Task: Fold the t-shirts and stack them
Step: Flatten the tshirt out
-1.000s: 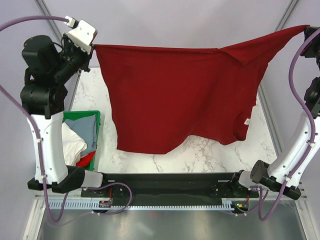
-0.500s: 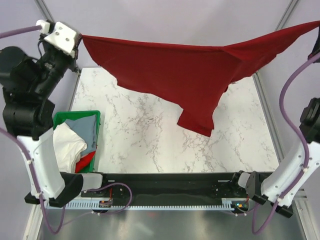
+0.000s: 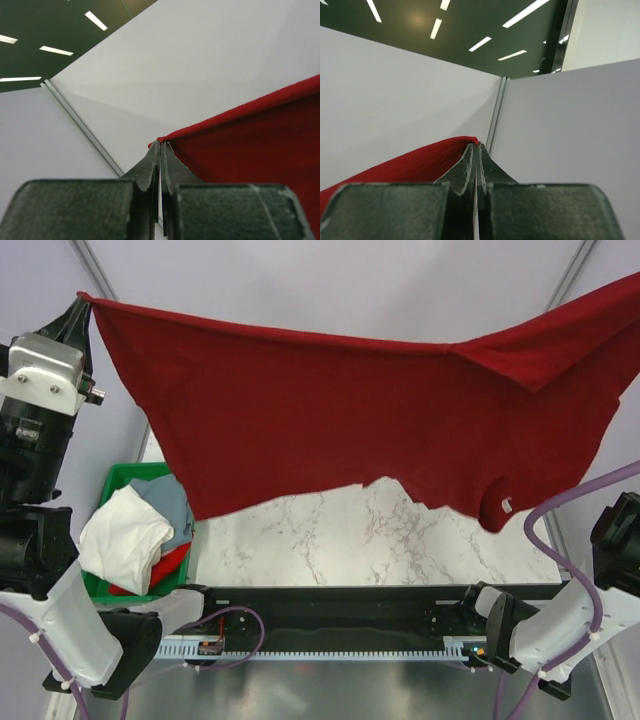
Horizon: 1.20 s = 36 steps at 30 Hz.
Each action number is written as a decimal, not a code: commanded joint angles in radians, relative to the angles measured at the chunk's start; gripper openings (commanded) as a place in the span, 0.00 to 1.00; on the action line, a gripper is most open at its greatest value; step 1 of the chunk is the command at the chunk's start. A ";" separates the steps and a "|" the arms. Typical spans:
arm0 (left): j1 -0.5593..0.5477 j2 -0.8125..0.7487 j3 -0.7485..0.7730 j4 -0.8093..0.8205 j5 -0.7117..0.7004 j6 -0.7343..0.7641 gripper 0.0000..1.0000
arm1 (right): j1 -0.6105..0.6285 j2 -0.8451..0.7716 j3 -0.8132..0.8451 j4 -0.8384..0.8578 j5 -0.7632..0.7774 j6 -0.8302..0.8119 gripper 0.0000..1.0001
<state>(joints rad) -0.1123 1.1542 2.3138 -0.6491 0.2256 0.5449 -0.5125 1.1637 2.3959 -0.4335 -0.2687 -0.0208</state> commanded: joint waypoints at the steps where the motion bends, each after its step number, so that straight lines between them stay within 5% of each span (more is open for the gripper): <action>1: 0.008 0.077 -0.017 0.126 -0.049 0.078 0.02 | -0.001 0.103 -0.001 0.102 0.046 0.013 0.00; 13: 0.008 0.272 -0.371 0.203 0.061 0.158 0.02 | 0.032 0.215 -0.462 0.200 -0.259 0.061 0.00; 20: 0.005 0.462 -0.536 0.209 0.110 0.187 0.02 | 0.229 0.359 -0.698 0.147 -0.213 -0.208 0.00; 26: 0.000 0.728 -0.475 0.207 0.118 0.202 0.02 | 0.351 0.597 -0.693 0.153 -0.089 -0.263 0.00; 36: 0.000 1.116 -0.171 0.207 0.038 0.248 0.02 | 0.420 0.942 -0.448 0.159 0.105 -0.283 0.00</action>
<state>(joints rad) -0.1135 2.2261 2.0350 -0.4820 0.2977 0.7475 -0.0967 2.0693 1.8595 -0.3279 -0.2474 -0.2783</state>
